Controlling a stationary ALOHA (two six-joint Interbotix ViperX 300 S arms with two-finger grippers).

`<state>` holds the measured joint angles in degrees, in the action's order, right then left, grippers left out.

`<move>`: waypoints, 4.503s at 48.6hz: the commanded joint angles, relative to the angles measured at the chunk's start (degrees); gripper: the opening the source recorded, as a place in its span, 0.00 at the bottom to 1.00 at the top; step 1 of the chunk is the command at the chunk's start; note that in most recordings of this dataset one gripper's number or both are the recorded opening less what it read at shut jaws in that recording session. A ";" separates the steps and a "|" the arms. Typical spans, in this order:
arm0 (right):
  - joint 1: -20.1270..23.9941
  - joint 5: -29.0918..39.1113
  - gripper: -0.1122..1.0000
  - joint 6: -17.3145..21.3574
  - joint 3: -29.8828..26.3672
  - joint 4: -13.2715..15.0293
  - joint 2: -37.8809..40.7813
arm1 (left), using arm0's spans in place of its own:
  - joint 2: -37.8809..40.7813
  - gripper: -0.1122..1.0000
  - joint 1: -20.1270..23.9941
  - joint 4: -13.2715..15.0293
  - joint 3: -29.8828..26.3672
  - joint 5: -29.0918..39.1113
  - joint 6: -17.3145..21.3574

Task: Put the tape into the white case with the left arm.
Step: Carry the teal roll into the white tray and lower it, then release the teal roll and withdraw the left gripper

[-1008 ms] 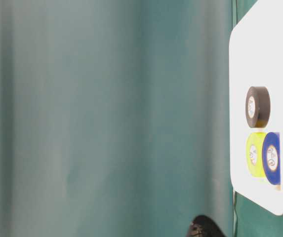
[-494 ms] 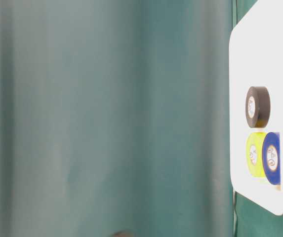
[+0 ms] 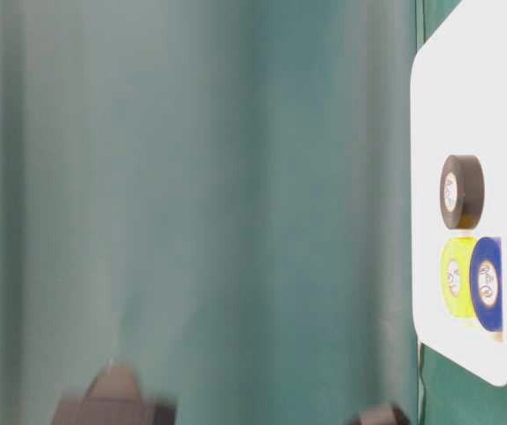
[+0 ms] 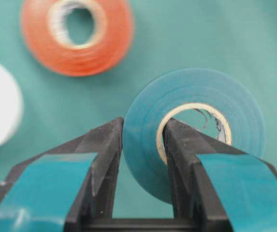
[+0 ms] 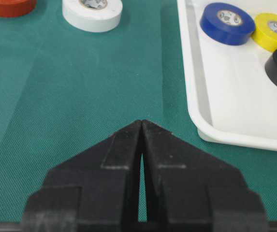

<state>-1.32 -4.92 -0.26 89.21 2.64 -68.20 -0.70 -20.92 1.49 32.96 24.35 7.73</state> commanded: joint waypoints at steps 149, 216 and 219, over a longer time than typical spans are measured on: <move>-0.09 -1.49 0.02 0.09 -0.09 0.18 0.18 | -11.34 0.95 29.79 0.09 8.09 -10.20 8.53; -0.09 -1.49 0.02 0.00 -0.09 0.18 0.18 | -41.22 0.95 24.43 0.18 35.16 -9.67 5.27; -0.09 -1.49 0.02 0.09 -0.09 0.09 0.18 | -41.22 0.95 24.17 0.18 35.16 -9.67 5.36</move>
<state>-1.32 -5.80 -0.26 89.91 2.64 -68.38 -41.84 3.78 1.49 68.73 14.85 13.10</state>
